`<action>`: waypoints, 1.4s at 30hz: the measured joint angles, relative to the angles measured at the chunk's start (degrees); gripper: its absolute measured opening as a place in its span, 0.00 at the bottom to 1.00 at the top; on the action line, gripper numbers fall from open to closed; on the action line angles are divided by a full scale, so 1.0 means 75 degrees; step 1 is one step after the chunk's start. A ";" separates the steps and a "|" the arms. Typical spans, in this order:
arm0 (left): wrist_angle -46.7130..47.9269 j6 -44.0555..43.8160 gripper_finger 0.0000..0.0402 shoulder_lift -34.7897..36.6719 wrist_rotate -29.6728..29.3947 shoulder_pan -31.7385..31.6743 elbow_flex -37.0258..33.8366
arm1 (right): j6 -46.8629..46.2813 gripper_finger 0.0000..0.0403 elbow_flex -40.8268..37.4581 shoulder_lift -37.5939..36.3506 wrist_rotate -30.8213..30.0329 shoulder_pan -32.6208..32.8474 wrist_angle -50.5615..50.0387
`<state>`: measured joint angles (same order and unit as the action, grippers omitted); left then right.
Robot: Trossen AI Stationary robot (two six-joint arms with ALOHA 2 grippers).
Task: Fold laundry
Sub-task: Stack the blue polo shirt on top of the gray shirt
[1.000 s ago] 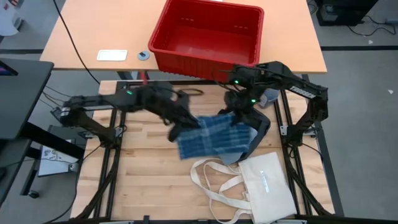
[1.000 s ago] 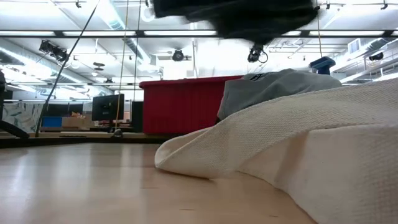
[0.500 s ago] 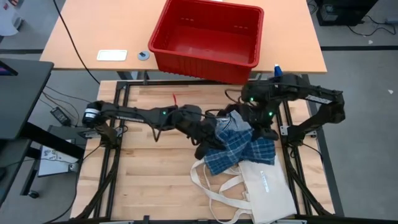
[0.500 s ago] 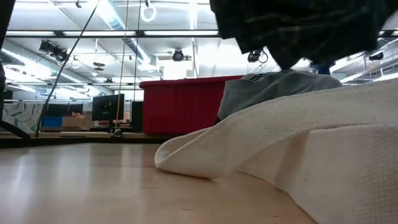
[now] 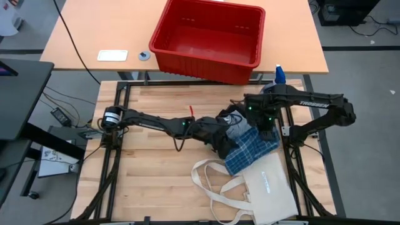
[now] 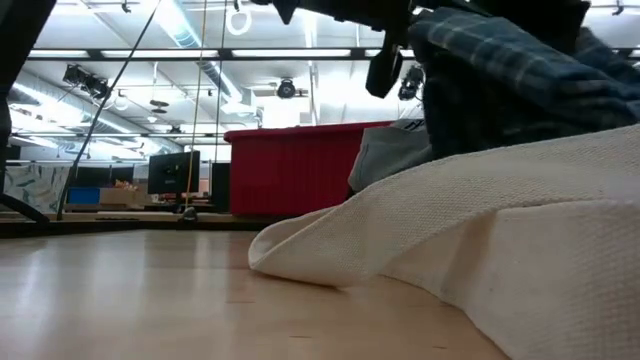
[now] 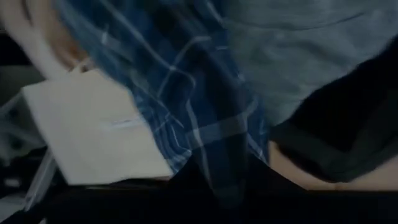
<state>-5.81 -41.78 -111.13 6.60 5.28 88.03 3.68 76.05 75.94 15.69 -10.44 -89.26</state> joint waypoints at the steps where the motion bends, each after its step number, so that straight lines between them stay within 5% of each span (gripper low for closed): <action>1: -0.0066 0.0046 0.02 0.0014 -0.0175 0.0000 0.0001 | 0.0047 0.07 0.0005 0.0000 -0.0101 -0.0127 0.0019; 15: 0.1811 0.0451 0.02 0.0859 -0.1520 -0.0274 0.0006 | 0.0264 0.07 0.0014 0.0003 -0.0705 -0.1337 0.1285; 28: 0.3634 0.0930 0.09 0.0656 -0.1589 -0.0873 0.0025 | 0.1720 0.12 -0.0724 0.0147 -0.1808 -0.1638 0.3060; 34: 0.4225 0.0927 0.10 0.0565 -0.1415 -0.1017 0.0012 | 0.2261 0.23 -0.1673 0.0242 -0.2109 -0.1680 0.3732; 42: 0.4476 0.0857 0.18 0.0565 -0.1468 -0.1009 0.0009 | 0.2335 0.51 -0.1804 0.0242 -0.2626 -0.2105 0.4647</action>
<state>27.75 -35.35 -106.89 -4.41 -2.28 88.09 21.19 62.52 77.76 -4.01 -26.23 -54.40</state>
